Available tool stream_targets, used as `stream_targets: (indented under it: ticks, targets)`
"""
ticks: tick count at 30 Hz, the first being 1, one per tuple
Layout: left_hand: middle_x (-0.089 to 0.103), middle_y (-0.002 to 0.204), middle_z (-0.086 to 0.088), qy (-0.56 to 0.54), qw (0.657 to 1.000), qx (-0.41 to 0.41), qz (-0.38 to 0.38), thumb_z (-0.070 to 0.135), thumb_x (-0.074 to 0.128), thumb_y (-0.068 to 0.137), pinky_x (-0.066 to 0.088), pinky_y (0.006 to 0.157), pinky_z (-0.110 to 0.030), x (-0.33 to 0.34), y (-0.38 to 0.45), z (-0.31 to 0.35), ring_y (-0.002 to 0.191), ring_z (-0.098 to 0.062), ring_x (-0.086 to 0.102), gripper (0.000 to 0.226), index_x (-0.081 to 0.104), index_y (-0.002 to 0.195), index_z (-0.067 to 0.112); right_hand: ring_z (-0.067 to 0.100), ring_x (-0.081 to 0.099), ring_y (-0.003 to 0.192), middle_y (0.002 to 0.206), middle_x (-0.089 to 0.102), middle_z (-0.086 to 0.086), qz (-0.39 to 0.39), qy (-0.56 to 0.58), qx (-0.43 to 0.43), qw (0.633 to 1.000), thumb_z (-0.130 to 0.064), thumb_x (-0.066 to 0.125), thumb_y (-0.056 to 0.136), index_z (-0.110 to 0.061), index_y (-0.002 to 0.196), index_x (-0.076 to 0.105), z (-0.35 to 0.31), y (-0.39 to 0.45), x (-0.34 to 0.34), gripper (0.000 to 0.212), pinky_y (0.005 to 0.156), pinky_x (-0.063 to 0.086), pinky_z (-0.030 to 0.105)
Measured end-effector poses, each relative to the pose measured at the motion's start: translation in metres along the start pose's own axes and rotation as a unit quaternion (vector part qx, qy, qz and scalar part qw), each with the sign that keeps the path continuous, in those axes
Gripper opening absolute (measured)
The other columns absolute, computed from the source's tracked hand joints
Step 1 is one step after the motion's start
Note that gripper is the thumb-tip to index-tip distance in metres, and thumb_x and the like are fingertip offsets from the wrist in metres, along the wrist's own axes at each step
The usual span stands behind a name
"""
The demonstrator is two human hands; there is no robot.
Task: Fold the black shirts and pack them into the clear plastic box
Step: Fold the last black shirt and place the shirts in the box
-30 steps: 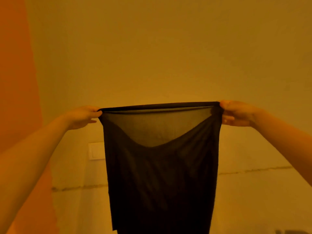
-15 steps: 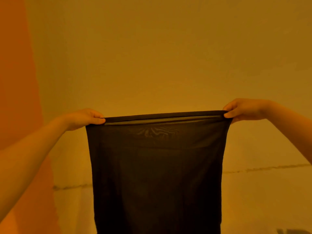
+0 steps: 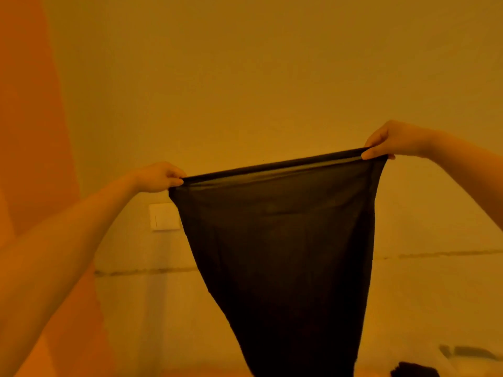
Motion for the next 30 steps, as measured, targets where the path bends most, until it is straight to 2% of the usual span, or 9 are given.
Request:
stream_targets:
  ticks: [5,8,10,13,17,20,26,28,30]
  targets:
    - [0.054,0.093,-0.01,-0.193,0.981,-0.021,-0.013,0.01,0.039,0.098,0.033,0.083,-0.03,0.008,-0.003,0.008,0.09,-0.021,0.045,0.02,0.059,0.094,0.009,0.02,0.038,0.062,0.07,0.049,0.011,0.043,0.041,0.002,0.998,-0.012,0.066,0.084,-0.007,0.077,0.067,0.008,0.0,0.008,0.008,0.055,0.031,0.026]
    - [0.063,0.081,0.004,-0.278,0.96,-0.035,-0.024,0.016,0.041,0.097,0.039,0.08,-0.019,0.014,-0.006,0.013,0.081,-0.01,0.057,0.023,0.06,0.083,0.016,0.021,0.039,0.064,0.07,0.05,0.011,0.04,0.049,0.015,0.998,-0.011,0.066,0.083,-0.013,0.072,0.068,0.019,-0.001,0.01,0.011,0.054,0.031,0.027]
    - [0.069,0.07,0.011,-0.248,0.968,-0.026,-0.032,0.016,0.046,0.095,0.046,0.066,-0.009,0.017,-0.006,0.018,0.069,0.0,0.063,0.023,0.064,0.082,0.016,0.019,0.038,0.06,0.066,0.05,0.01,0.034,0.057,0.022,0.998,-0.011,0.066,0.084,-0.015,0.071,0.068,0.023,-0.003,0.012,0.013,0.055,0.031,0.026]
    - [0.065,0.061,0.01,-0.161,0.986,-0.027,-0.031,0.017,0.05,0.094,0.045,0.055,-0.011,0.018,-0.006,0.024,0.057,0.002,0.059,0.024,0.064,0.075,0.017,0.018,0.039,0.059,0.066,0.052,0.007,0.026,0.079,0.018,0.996,-0.01,0.064,0.084,-0.014,0.072,0.068,0.024,-0.004,0.016,0.013,0.055,0.032,0.025]
    - [0.061,0.084,-0.007,-0.154,0.988,-0.009,0.017,0.015,0.045,0.097,0.039,0.076,-0.025,0.014,-0.006,0.027,0.081,-0.013,0.053,0.025,0.062,0.078,0.015,0.013,0.044,0.058,0.06,0.055,-0.002,0.009,0.107,0.02,0.994,-0.008,0.062,0.085,-0.013,0.072,0.066,0.025,-0.007,0.018,0.014,0.054,0.035,0.022]
    - [0.058,0.093,-0.002,-0.2,0.978,-0.012,0.049,0.013,0.042,0.097,0.033,0.087,-0.026,0.013,-0.005,0.027,0.088,-0.009,0.05,0.021,0.061,0.089,0.013,0.002,0.054,0.052,0.068,0.056,0.003,-0.018,0.119,0.029,0.992,-0.004,0.059,0.086,-0.003,0.081,0.065,0.028,-0.009,0.019,0.008,0.046,0.041,0.01]
    - [0.049,0.073,0.001,-0.266,0.956,-0.018,0.121,0.009,0.039,0.098,0.029,0.065,-0.021,0.008,-0.006,0.022,0.068,-0.007,0.04,0.029,0.053,0.074,0.018,-0.001,0.06,0.053,0.054,0.064,-0.004,-0.076,0.146,0.05,0.985,0.002,0.055,0.087,-0.004,0.069,0.066,0.046,-0.009,0.024,0.023,0.05,0.047,0.009]
    - [0.054,0.066,0.007,-0.267,0.956,-0.014,0.125,0.006,0.04,0.097,0.03,0.061,-0.018,0.008,-0.007,0.026,0.062,-0.002,0.043,0.029,0.055,0.077,0.018,-0.001,0.061,0.055,0.057,0.066,-0.003,-0.085,0.169,0.055,0.98,-0.009,0.065,0.083,-0.012,0.058,0.071,0.048,-0.01,0.026,0.026,0.052,0.048,0.01]
    - [0.058,0.066,0.013,-0.244,0.965,-0.006,0.095,0.004,0.04,0.097,0.033,0.062,-0.014,0.008,-0.009,0.031,0.063,0.003,0.047,0.024,0.058,0.085,0.015,0.001,0.063,0.059,0.061,0.068,-0.004,-0.097,0.173,0.046,0.979,-0.043,0.085,0.054,-0.014,0.06,0.073,0.044,-0.015,0.029,0.032,0.054,0.049,0.01]
Point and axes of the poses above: each hand's wrist, its own y-axis towards the middle knuckle, its own x-axis out of the palm, z = x × y, the point moved 3 cm from there along y, towards the middle knuckle
